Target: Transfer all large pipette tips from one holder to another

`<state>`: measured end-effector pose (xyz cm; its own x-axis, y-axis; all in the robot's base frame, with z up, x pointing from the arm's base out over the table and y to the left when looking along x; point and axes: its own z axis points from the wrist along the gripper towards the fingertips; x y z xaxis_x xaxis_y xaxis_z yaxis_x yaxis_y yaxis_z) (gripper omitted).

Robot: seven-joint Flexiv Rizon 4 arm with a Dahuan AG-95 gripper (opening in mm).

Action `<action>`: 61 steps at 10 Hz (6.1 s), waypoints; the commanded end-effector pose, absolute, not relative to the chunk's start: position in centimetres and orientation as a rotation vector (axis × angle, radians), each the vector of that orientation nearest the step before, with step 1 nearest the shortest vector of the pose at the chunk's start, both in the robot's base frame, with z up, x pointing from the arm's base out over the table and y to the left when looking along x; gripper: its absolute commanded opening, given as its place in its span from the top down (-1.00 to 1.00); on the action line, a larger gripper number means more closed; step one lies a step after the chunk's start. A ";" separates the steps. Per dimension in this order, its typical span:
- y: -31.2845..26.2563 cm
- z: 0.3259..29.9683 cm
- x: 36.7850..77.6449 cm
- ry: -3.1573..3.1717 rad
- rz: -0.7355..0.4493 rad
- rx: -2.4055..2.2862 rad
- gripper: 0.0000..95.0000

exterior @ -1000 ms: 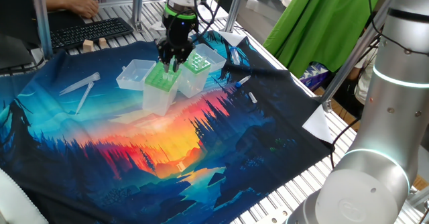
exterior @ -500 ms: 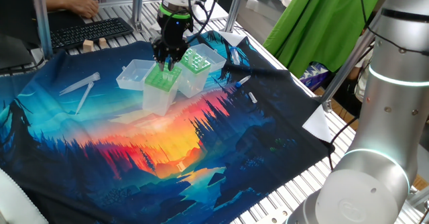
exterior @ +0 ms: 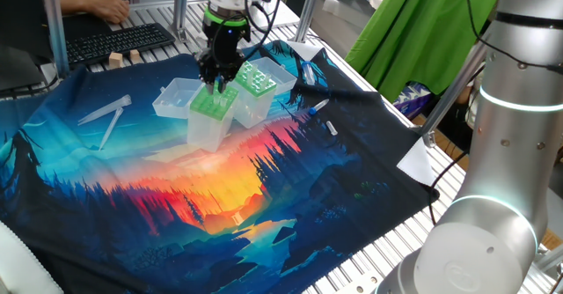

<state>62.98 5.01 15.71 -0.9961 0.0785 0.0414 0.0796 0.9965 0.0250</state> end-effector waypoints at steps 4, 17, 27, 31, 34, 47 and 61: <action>5.1 15.5 63.3 -3.111 0.004 -0.048 0.60; 5.9 14.8 63.2 -3.115 0.027 0.155 0.20; 5.5 14.2 62.6 -3.107 0.037 0.253 0.60; 5.3 14.1 62.4 -3.108 0.043 0.258 0.60; 5.1 14.4 62.4 -3.107 0.058 0.268 0.60; 5.0 14.3 62.0 -3.106 0.063 0.270 1.00; 4.5 20.4 62.5 -3.109 0.036 0.061 1.00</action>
<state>62.46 4.47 20.54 -0.9988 -0.0358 0.0345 -0.0366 0.9991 -0.0207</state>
